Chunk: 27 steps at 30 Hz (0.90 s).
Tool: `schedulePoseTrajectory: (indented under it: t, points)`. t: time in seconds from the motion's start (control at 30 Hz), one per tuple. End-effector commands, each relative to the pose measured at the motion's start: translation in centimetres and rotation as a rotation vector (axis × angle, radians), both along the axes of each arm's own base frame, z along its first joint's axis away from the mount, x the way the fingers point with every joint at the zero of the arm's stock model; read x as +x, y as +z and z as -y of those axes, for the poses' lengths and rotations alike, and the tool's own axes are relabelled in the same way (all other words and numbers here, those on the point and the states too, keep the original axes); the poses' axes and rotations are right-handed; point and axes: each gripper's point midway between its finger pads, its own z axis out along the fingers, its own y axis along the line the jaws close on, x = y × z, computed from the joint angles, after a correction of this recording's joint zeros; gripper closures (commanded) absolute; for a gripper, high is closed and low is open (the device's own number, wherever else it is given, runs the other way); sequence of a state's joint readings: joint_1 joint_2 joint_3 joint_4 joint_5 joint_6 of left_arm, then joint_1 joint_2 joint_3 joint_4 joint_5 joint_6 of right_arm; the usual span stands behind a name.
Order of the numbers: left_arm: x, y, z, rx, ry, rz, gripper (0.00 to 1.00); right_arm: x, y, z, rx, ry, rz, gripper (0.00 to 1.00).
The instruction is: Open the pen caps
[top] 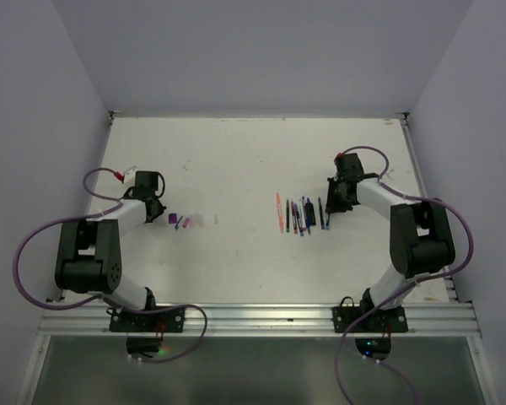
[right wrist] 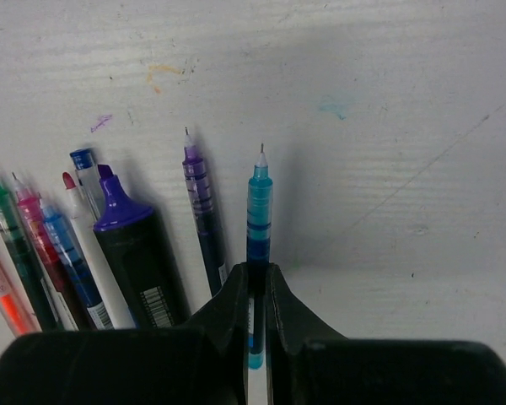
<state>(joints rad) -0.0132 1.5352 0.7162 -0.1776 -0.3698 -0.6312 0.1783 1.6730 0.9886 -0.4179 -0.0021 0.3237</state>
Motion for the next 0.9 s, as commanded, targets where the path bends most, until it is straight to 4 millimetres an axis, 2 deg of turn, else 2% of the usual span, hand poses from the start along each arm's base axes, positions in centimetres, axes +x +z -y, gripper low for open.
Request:
schedulePoseTrajectory:
  t: [0.0,0.2,0.4,0.5,0.57,0.63,0.67,0.7,0.73,0.77,0.83,0.87]
  points:
    - [-0.1,-1.2,1.0,-0.056,-0.026,-0.012,0.79,2.1,0.8,-0.2,0.007,0.006,0.062,0.93]
    - [-0.1,-1.1,1.6,-0.089,-0.041,0.014,0.61,2.3,1.1,-0.3,0.007,0.012,0.077,0.75]
    - [-0.5,-1.2,1.6,-0.098,-0.028,0.012,0.5,2.5,2.0,-0.3,0.01,0.013,0.096,0.54]
    - [-0.8,-0.7,1.4,-0.092,-0.012,0.018,0.41,2.7,2.8,0.2,-0.011,0.002,0.118,0.51]
    - [-0.7,0.5,1.1,-0.081,0.003,0.045,0.37,2.9,3.8,0.5,-0.024,-0.006,0.143,0.45]
    - [-0.8,1.9,1.0,-0.075,0.008,0.075,0.26,2.7,4.5,0.7,-0.035,-0.013,0.154,0.38]
    - [-0.9,2.4,0.8,-0.071,0.016,0.083,0.18,2.6,5.4,0.8,-0.033,-0.018,0.177,0.33]
    - [-1.1,3.6,0.7,-0.066,0.026,0.103,0.0,2.3,6.0,1.0,-0.038,-0.027,0.185,0.18]
    - [-1.2,4.1,0.7,-0.068,0.028,0.111,0.0,2.0,6.4,1.0,-0.036,-0.031,0.192,0.16]
    - [-1.2,4.7,0.8,-0.073,0.028,0.126,0.0,1.6,7.5,1.2,-0.033,-0.038,0.223,0.02]
    - [-1.5,6.2,1.3,-0.102,0.018,0.164,0.0,0.6,8.3,1.1,-0.015,-0.041,0.231,0.01]
    - [-1.7,6.7,1.6,-0.118,0.009,0.179,0.0,-0.5,9.0,1.1,-0.001,-0.043,0.243,0.01]
